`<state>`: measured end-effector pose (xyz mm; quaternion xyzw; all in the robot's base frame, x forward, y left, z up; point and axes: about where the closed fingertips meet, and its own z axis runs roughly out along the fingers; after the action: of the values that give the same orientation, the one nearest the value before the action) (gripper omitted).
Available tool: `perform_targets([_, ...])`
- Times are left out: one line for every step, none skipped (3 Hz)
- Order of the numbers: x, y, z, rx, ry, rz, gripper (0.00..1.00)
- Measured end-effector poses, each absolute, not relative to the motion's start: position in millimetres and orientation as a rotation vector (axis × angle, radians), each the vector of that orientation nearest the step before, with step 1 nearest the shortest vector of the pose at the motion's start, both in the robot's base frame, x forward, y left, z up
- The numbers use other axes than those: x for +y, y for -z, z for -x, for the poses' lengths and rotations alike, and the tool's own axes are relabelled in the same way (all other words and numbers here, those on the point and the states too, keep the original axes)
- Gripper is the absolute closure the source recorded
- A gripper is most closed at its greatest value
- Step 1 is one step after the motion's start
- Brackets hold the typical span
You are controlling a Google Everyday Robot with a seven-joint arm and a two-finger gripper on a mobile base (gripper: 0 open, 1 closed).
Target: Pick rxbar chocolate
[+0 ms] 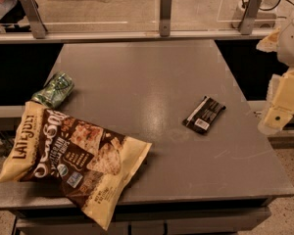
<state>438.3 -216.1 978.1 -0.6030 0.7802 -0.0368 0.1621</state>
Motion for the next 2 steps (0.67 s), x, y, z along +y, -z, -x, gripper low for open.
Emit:
perform_targets([-216.1, -978.2, -438.3, 2.226, 0.105, 1.721, 0.00])
perform_targets([-207.9, -974.3, -448.8, 2.201, 0.082, 1.643, 0.00])
